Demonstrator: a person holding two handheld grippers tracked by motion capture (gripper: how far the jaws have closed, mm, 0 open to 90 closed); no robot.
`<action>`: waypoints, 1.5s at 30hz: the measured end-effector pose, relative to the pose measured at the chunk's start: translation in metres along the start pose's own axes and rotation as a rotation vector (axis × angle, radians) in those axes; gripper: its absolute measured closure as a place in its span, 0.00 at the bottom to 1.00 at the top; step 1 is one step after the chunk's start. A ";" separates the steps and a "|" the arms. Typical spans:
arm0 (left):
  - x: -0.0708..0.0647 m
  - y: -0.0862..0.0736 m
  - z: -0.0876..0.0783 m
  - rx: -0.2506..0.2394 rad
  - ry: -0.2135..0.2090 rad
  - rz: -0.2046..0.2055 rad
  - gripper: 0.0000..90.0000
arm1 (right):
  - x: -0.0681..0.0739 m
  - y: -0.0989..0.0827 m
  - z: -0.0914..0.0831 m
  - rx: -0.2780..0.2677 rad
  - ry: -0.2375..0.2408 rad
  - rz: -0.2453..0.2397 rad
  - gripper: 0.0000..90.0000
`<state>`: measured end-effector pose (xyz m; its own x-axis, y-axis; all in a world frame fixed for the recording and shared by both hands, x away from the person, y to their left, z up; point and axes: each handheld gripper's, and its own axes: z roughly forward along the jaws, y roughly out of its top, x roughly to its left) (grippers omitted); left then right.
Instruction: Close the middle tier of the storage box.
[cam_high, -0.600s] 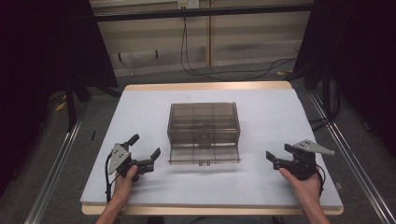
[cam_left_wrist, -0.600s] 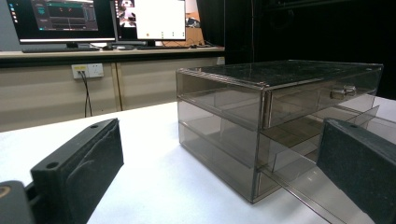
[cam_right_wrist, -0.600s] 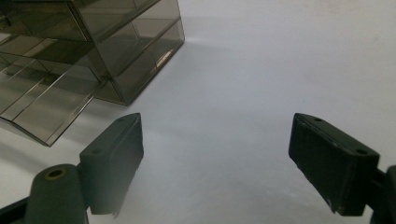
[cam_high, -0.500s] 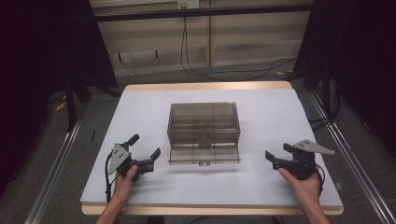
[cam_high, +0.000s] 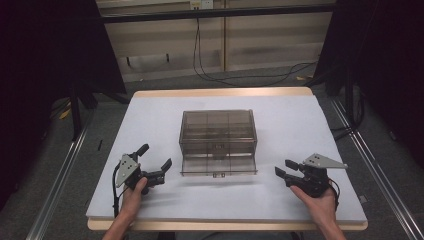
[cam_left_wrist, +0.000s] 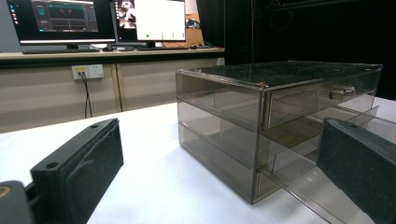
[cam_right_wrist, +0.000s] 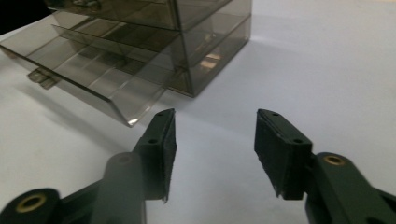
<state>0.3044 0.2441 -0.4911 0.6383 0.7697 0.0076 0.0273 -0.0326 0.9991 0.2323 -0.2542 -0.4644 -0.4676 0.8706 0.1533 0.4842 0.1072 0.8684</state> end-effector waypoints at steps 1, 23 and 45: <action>0.000 0.000 0.000 0.000 0.000 0.000 0.01 | 0.002 0.000 0.000 -0.001 0.010 -0.006 0.58; 0.000 0.000 0.000 0.001 0.002 -0.008 0.01 | 0.029 0.003 0.002 0.062 0.214 -0.083 0.97; 0.000 0.000 0.000 0.004 0.001 -0.006 0.01 | 0.077 0.000 0.025 0.118 0.371 -0.147 1.00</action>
<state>0.3046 0.2436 -0.4911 0.6373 0.7706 0.0019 0.0340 -0.0305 0.9990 0.2150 -0.1747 -0.4640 -0.7626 0.6118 0.2100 0.4638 0.2909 0.8368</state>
